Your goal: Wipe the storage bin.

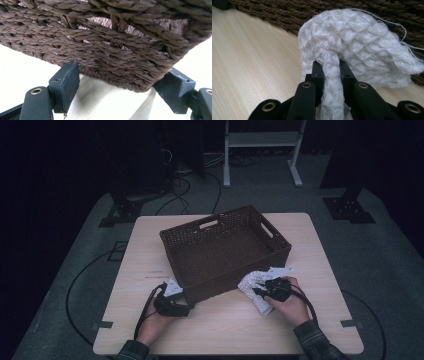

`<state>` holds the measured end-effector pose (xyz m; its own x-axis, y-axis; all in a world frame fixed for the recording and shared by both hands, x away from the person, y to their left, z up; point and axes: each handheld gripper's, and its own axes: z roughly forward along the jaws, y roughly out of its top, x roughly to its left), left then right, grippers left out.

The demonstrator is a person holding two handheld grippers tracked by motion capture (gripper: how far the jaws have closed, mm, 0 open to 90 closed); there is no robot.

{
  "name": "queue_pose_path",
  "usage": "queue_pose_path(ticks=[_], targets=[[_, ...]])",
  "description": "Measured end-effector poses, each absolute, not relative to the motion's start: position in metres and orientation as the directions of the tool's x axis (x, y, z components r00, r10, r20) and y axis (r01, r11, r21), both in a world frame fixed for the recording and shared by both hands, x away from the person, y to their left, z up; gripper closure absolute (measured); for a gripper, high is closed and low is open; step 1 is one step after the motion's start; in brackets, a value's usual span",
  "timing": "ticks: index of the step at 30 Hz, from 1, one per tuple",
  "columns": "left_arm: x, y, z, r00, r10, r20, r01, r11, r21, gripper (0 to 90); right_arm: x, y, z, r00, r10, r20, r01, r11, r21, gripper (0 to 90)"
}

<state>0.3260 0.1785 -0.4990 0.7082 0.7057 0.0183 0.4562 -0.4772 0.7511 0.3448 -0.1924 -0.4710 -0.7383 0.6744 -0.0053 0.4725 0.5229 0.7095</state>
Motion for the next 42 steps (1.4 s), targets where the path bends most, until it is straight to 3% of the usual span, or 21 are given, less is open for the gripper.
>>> queue_pose_path(ticks=[11,42], targets=[[0.326,0.179,-0.499,0.709,0.705,0.017,0.457,-0.478,0.75,22.9,0.344,-0.19,-0.47,-0.739,0.674,-0.01,0.46,0.515,0.723,78.3],[0.326,0.179,-0.499,0.709,0.705,0.017,0.456,-0.478,0.751,22.9,0.331,-0.184,-0.42,-0.752,0.656,-0.07,0.319,0.454,0.832,78.4]])
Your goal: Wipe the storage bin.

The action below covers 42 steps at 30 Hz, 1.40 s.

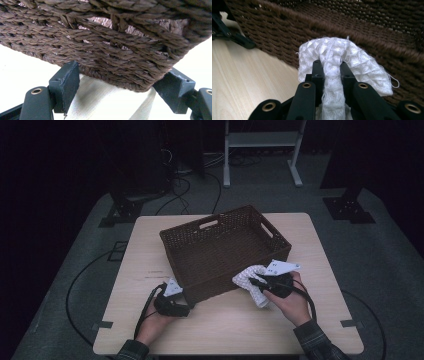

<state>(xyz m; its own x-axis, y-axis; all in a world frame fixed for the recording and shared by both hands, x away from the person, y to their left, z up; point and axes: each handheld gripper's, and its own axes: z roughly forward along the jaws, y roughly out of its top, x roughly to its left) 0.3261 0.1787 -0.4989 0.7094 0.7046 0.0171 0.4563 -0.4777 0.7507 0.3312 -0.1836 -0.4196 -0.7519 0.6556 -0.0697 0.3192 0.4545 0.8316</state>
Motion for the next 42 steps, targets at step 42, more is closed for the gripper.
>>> queue_pose_path(ticks=[42], targets=[[0.326,0.179,-0.499,0.708,0.706,0.016,0.457,-0.475,0.752,22.9,0.336,-0.16,-0.432,-0.798,0.601,-0.052,0.321,0.496,0.807,78.4]])
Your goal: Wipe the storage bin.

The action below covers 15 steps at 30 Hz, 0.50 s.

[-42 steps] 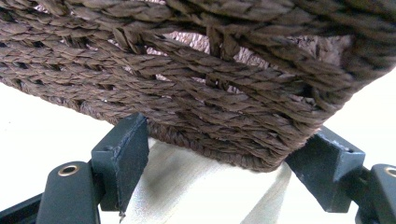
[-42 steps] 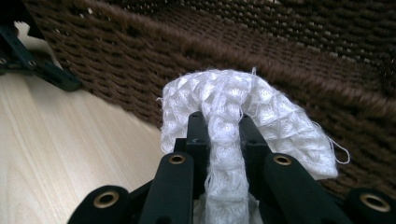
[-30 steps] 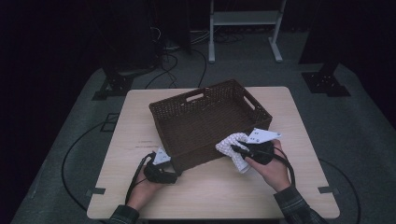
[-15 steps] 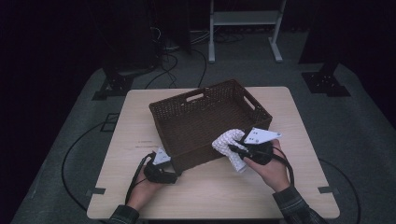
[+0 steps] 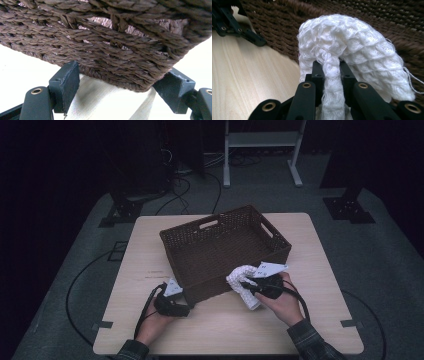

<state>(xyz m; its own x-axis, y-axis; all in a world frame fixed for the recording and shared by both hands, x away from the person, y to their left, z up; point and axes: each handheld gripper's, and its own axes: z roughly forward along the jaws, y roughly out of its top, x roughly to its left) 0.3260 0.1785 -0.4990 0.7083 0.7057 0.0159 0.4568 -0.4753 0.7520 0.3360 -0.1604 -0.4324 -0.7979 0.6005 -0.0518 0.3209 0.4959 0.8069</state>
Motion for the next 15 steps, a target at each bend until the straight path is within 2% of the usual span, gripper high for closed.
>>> queue_pose_path(ticks=[15], targets=[[0.326,0.179,-0.499,0.709,0.704,0.018,0.456,-0.478,0.751,22.9,0.342,-0.149,-0.454,-0.813,0.582,-0.031,0.361,0.544,0.757,78.3]])
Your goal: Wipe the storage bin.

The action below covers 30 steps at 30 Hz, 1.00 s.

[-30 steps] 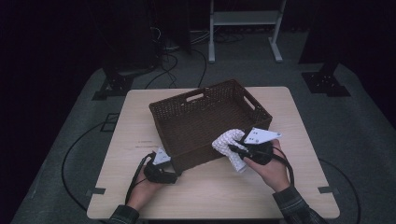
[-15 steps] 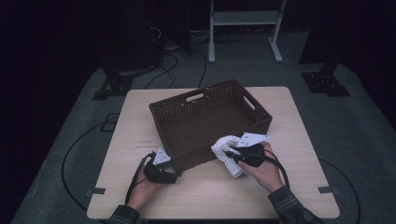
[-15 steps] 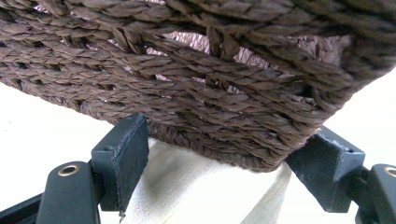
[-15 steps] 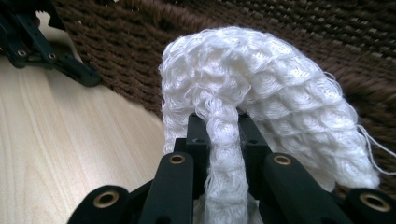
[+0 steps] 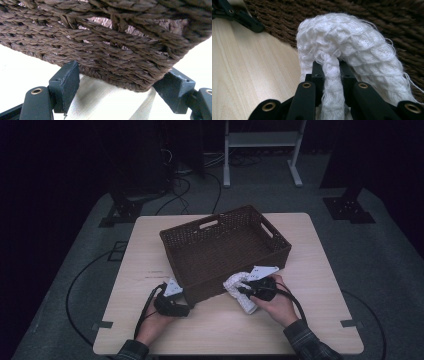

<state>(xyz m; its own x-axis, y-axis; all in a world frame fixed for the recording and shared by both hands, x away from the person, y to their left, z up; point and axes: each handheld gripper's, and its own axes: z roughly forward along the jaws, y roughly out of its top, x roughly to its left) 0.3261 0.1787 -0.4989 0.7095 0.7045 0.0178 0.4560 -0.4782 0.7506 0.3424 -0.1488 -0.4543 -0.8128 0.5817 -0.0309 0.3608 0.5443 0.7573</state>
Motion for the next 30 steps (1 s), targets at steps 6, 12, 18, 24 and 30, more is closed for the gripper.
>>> queue_pose_path(ticks=[6,12,18,24,30], targets=[[0.326,0.179,-0.499,0.71,0.704,0.018,0.456,-0.479,0.75,22.9,0.344,-0.146,-0.461,-0.815,0.579,-0.023,0.373,0.556,0.743,78.3],[0.326,0.179,-0.499,0.71,0.704,0.017,0.456,-0.478,0.751,22.9,0.344,-0.142,-0.468,-0.821,0.57,-0.022,0.379,0.574,0.726,78.3],[0.326,0.179,-0.499,0.71,0.704,0.018,0.456,-0.478,0.751,22.9,0.343,-0.137,-0.476,-0.827,0.562,-0.015,0.388,0.589,0.709,78.3],[0.326,0.179,-0.499,0.709,0.705,0.018,0.456,-0.478,0.751,22.9,0.342,-0.135,-0.476,-0.829,0.559,-0.019,0.383,0.592,0.709,78.3],[0.326,0.179,-0.499,0.71,0.704,0.017,0.456,-0.478,0.751,22.9,0.339,-0.134,-0.468,-0.831,0.556,-0.032,0.363,0.584,0.726,78.3]])
